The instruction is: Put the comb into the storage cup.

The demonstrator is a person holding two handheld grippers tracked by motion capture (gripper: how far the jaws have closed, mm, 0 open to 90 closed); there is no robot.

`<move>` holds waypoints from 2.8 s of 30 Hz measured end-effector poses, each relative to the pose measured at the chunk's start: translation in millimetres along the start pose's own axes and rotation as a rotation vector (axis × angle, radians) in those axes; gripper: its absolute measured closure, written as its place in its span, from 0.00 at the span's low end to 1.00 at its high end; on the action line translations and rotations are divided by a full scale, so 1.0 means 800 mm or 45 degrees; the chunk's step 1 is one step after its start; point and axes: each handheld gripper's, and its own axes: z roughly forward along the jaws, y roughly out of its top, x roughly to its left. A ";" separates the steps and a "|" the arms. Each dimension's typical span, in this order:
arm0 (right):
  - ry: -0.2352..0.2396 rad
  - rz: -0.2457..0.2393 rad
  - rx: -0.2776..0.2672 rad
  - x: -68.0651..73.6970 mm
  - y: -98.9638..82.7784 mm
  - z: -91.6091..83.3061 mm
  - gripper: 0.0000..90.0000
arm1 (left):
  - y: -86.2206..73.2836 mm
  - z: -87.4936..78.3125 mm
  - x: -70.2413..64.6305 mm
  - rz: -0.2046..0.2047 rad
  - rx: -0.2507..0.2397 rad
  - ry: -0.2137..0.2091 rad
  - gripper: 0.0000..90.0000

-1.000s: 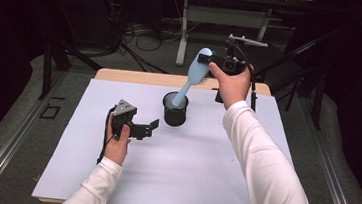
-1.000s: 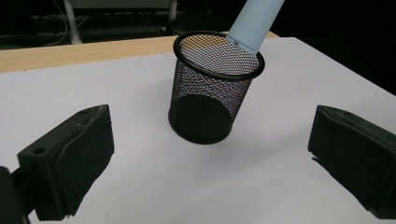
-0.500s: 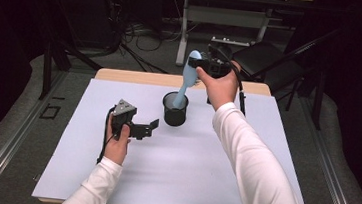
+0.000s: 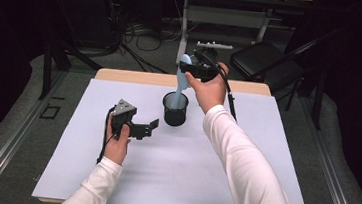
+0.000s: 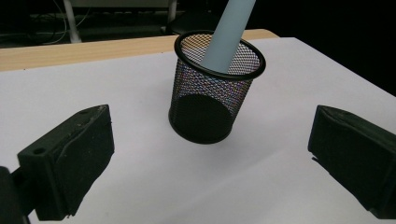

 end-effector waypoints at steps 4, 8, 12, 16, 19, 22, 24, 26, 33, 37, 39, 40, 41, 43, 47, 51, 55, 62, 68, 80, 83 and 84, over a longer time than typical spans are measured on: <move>0.000 -0.007 -0.004 0.002 -0.001 0.003 0.59 | 0.000 0.000 0.000 0.001 0.001 0.001 0.01; -0.005 -0.023 -0.004 0.004 -0.002 0.005 0.58 | 0.000 0.000 0.000 0.001 0.003 0.001 0.00; -0.011 -0.035 0.003 0.005 -0.004 0.008 0.58 | 0.000 0.000 0.001 0.001 0.003 0.001 0.01; -0.017 -0.054 0.005 0.007 -0.006 0.011 0.58 | 0.000 0.000 0.001 -0.002 0.001 0.001 0.01; -0.025 -0.076 0.003 0.009 -0.009 0.013 0.58 | 0.000 0.000 0.001 -0.002 0.003 0.001 0.01; -0.024 -0.075 0.006 0.010 -0.013 0.016 0.58 | 0.000 0.000 0.001 0.000 0.003 -0.001 0.01; -0.025 -0.074 0.011 0.011 -0.017 0.018 0.58 | 0.000 0.000 0.001 0.000 0.003 0.001 0.01; -0.028 -0.084 0.015 0.012 -0.020 0.020 0.58 | 0.000 0.001 0.001 -0.001 0.003 -0.001 0.01; -0.050 -0.146 0.023 0.015 -0.032 0.027 0.58 | 0.000 0.001 0.001 0.003 0.006 0.000 0.01; -0.058 -0.147 0.033 0.014 -0.039 0.032 0.57 | -0.001 0.002 0.000 0.000 0.008 -0.002 0.01; -0.061 -0.147 0.041 0.013 -0.041 0.034 0.57 | -0.001 0.002 0.000 0.000 0.008 -0.002 0.01; -0.064 -0.150 0.048 0.013 -0.042 0.035 0.57 | -0.001 0.002 0.001 0.001 0.009 -0.002 0.01; -0.066 -0.153 0.052 0.013 -0.043 0.036 0.57 | -0.001 0.002 0.001 0.001 0.008 -0.001 0.01; -0.065 -0.158 0.052 0.014 -0.045 0.038 0.57 | -0.001 0.002 0.000 0.001 0.009 -0.002 0.01; -0.057 -0.162 0.054 0.018 -0.047 0.041 0.57 | -0.001 0.002 0.000 0.002 0.010 -0.001 0.01; -0.060 -0.174 0.058 0.021 -0.050 0.044 0.57 | -0.001 0.002 0.001 0.002 0.009 -0.001 0.01; -0.058 -0.172 0.066 0.021 -0.051 0.047 0.57 | -0.001 0.002 0.000 0.002 0.009 -0.001 0.01; -0.048 -0.171 0.039 0.018 -0.056 0.049 0.56 | -0.001 0.002 0.000 0.004 0.012 -0.001 0.01; -0.046 -0.177 0.041 0.018 -0.056 0.048 0.54 | -0.001 0.003 0.000 0.005 0.012 -0.002 0.01; -0.052 -0.170 0.041 0.017 -0.056 0.049 0.52 | -0.001 0.003 0.000 0.007 0.013 -0.001 0.01; -0.051 -0.169 0.042 0.017 -0.056 0.049 0.52 | -0.001 0.003 0.000 0.007 0.014 -0.001 0.01; -0.053 -0.167 0.042 0.016 -0.056 0.049 0.51 | -0.001 0.003 0.000 0.008 0.015 -0.001 0.01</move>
